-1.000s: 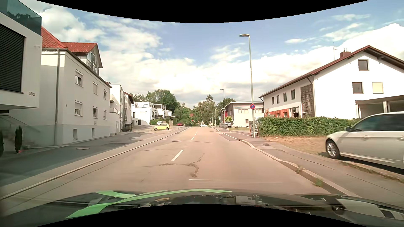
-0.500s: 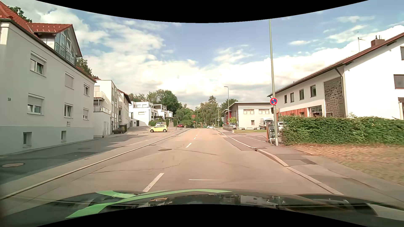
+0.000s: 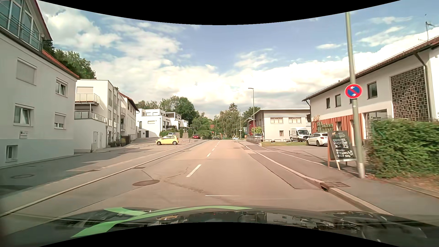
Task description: Follow the waypoints while adhering to traffic rules and regulations
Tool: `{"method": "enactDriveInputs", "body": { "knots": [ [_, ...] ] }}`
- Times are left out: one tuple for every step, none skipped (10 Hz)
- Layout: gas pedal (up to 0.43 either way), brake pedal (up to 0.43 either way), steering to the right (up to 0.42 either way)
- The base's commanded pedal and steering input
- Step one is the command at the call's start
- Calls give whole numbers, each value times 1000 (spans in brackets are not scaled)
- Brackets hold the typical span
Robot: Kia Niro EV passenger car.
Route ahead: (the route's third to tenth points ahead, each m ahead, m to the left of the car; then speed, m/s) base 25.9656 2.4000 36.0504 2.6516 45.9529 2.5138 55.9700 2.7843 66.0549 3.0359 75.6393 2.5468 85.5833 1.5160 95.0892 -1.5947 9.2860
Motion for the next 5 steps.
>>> {"method": "enactDriveInputs", "body": {
  "knots": [
    [150,0,-14],
    [150,0,-14],
    [157,0,-14],
    [157,0,-14],
    [157,0,-14]
  ]
}}
